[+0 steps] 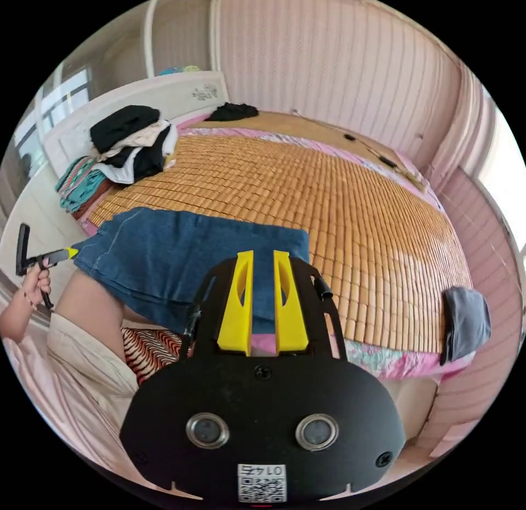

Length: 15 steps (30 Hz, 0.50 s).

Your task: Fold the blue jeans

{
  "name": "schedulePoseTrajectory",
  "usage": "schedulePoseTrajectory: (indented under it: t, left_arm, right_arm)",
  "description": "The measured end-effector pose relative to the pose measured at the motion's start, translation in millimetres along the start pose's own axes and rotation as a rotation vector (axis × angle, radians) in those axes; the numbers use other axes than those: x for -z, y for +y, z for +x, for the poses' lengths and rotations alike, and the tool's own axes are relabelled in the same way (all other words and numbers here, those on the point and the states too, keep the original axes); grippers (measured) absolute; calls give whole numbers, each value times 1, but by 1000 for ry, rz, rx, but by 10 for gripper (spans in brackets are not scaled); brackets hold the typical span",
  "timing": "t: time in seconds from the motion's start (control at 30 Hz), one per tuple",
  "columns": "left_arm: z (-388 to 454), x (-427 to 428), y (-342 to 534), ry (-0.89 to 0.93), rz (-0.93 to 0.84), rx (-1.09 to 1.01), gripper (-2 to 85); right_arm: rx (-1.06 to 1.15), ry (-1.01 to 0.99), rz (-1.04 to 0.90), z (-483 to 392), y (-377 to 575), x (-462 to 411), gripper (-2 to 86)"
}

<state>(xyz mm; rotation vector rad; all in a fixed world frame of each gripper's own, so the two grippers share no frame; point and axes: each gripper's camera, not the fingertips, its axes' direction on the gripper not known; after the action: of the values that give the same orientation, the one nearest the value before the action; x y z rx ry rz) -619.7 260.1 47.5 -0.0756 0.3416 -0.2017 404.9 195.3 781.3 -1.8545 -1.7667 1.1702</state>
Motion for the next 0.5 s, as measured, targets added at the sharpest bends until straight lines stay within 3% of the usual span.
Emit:
schedulePoseTrajectory:
  t: [0.07, 0.17, 0.27, 0.33, 0.5]
  left_arm:
    - [6, 0, -10, 5, 0, -13, -10]
    - [16, 3, -21, 6, 18, -35, -10]
    - [26, 8, -31, -3, 37, -60, -10]
    - [28, 10, -36, -10, 42, -68, -10]
    - [31, 8, -47, 6, 49, -109, -10]
  right_arm:
    - [258, -238, 78, -61, -14, -3, 120]
    - [459, -549, 51, -135, -24, -17, 190]
    - [703, -603, 37, -193, -18, -29, 188]
    - [762, -601, -31, -206, -16, -38, 106]
    - [641, -706, -71, -152, -23, -33, 46]
